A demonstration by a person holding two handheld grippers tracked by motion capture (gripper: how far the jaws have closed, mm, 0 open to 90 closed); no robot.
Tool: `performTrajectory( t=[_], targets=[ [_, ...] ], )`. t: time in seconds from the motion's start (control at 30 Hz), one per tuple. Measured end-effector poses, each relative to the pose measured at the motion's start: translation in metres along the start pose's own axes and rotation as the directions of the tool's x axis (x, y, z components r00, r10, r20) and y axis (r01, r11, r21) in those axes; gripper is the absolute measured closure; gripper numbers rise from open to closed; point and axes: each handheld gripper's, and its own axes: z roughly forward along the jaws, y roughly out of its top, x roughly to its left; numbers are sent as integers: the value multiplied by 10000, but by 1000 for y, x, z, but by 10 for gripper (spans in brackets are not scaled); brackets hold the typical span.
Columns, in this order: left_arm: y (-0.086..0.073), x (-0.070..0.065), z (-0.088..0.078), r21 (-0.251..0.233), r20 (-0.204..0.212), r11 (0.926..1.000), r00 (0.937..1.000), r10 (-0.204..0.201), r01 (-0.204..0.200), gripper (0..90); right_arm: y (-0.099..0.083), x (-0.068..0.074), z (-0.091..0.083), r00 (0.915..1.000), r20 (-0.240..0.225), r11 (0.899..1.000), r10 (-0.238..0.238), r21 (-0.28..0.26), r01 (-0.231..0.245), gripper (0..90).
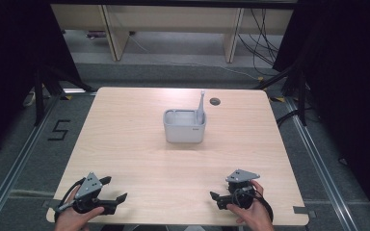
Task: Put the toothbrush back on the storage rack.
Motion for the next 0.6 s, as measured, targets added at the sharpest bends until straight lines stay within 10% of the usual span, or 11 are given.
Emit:
performTrajectory(
  t=[0.6],
  targets=[
    [0, 0, 0, -4, 4, 10000, 10000, 11, -11, 149, -6, 3, -6, 9993, 72, 9993, 371, 52, -371, 167]
  ],
)
